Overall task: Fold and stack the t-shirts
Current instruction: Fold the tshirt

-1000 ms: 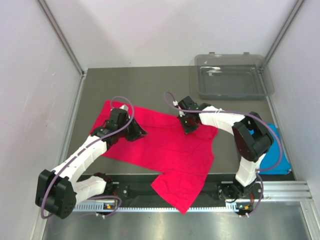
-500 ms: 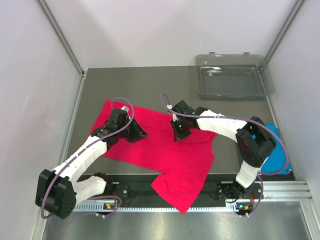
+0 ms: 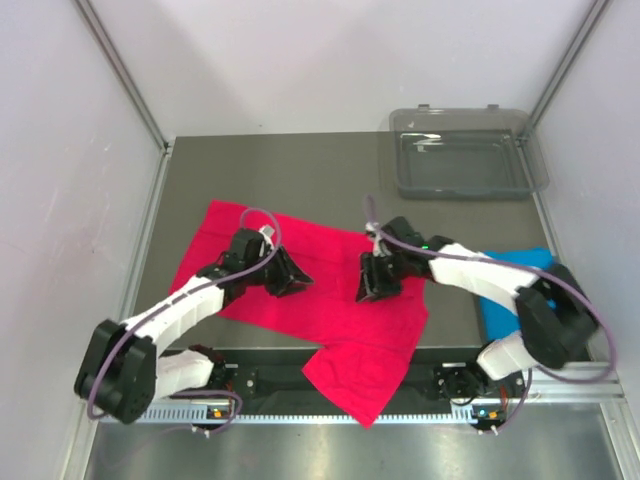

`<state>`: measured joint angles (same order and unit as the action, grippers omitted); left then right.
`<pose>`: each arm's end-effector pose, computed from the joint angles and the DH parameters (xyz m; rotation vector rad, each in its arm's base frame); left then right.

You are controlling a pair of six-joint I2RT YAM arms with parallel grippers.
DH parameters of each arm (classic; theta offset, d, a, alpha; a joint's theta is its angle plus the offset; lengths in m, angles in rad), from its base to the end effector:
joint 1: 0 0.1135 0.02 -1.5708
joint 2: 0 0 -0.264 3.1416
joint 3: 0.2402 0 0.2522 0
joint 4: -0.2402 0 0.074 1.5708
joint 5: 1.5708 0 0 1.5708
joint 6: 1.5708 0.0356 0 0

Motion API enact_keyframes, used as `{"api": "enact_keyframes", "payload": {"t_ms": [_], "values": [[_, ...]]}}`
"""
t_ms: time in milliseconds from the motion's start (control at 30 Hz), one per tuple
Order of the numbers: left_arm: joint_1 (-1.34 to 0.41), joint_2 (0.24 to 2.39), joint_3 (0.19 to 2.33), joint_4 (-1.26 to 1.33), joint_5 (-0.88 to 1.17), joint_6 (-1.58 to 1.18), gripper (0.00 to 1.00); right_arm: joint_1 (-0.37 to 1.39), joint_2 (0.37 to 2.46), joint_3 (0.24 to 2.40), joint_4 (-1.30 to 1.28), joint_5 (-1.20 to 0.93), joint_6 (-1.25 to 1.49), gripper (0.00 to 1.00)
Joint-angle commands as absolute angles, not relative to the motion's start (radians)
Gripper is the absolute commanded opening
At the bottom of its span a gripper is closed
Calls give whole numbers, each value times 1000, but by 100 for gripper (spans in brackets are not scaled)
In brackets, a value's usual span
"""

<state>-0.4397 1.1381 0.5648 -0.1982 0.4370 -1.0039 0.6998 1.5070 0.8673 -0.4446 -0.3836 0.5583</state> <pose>0.1961 -0.1089 0.1966 -0.4856 2.5445 -1.1496 0.2099 0.1941 0.1843 -0.3379 2.8290 0.8624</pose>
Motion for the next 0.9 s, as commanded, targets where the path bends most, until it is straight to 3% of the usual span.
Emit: {"api": "enact_keyframes", "payload": {"t_ms": [0,167,467,867], "values": [[-510,1265,601,32,494,-1026,37,557,1303,793,-492,-328,505,47],[-594,1501,719,46,436,-1028,27,361,1184,652,-520,-311,446,39],[-609,1657,862,-63,387,-1014,29,158,1209,584,-474,-385,402,41],[-661,1690,833,-49,357,-1081,29,141,1275,600,-434,-454,341,34]]}}
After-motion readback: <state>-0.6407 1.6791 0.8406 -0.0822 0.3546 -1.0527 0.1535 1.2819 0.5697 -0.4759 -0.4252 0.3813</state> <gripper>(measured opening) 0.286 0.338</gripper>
